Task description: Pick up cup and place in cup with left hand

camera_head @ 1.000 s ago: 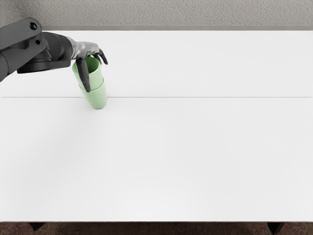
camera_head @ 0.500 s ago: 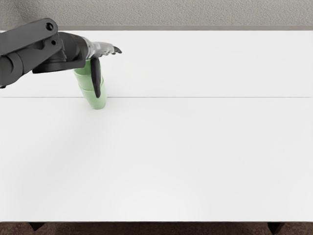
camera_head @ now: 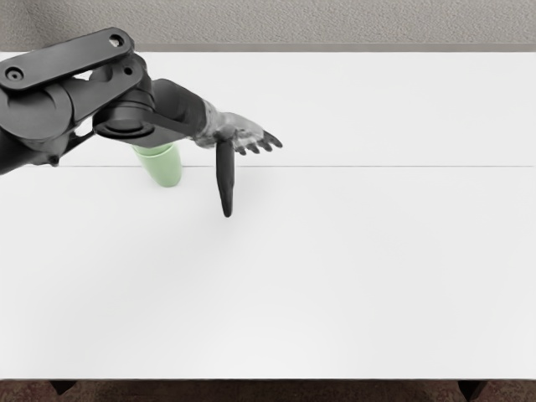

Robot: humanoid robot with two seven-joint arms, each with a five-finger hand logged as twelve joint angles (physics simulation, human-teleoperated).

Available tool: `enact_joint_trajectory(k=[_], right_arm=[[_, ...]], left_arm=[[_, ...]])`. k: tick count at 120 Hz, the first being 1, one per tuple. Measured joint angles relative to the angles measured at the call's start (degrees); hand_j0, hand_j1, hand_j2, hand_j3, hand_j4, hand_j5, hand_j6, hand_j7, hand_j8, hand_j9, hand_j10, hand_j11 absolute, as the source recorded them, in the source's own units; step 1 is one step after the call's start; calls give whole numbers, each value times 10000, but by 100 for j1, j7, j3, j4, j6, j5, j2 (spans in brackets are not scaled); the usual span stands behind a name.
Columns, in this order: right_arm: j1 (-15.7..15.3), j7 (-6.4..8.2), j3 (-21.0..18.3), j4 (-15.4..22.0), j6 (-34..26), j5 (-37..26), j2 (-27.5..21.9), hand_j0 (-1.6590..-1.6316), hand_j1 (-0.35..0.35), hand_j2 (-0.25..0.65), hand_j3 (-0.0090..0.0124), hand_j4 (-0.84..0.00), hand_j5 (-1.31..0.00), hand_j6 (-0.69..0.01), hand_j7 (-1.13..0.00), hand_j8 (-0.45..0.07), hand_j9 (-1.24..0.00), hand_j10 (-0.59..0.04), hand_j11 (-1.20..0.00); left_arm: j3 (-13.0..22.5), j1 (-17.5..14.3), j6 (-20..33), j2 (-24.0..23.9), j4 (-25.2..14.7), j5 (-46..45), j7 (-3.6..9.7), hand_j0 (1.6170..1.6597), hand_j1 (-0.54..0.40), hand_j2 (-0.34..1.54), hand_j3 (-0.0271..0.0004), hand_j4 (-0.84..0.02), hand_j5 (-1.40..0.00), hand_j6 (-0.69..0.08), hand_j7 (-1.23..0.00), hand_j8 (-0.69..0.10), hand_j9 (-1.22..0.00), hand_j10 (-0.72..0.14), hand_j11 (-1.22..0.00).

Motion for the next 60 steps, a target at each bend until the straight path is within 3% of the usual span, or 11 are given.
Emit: enact_joint_trajectory(k=[22,29,46,60], right_arm=[[0,0,0,0,0,-1,0,-16581,-3160,-55,0,-277,-358,-277,-358,-276,-358,-276,-358],[0,0,0,0,1,0,0,-16581,-3161,-55,0,-277,-358,-278,-358,-277,-358,-276,-358],[0,0,0,0,0,0,0,-16581,-3161,-55,0,-276,-358,-277,-358,-277,-358,-276,-358],[0,0,0,0,0,-1,0,-16581,-3160,-55,0,-276,-358,-277,-358,-276,-358,-275,-358]], left_arm=[[-270,446,-512,976,-11,-2641,0,16581,3486,6,0,-21,-13,-22,-12,-19,-12,-15,-12],[-305,736,-557,1251,-14,-3243,0,16581,3486,3,0,-19,-10,-21,-9,-18,-9,-13,-9],[-399,1242,-603,1971,-19,-4229,0,16581,3489,0,0,-11,-5,-11,-5,-9,-4,-7,-4],[-459,1476,-614,2623,-62,-4636,0,16581,3490,0,0,-1,-2,1,-2,2,-2,1,-2]])
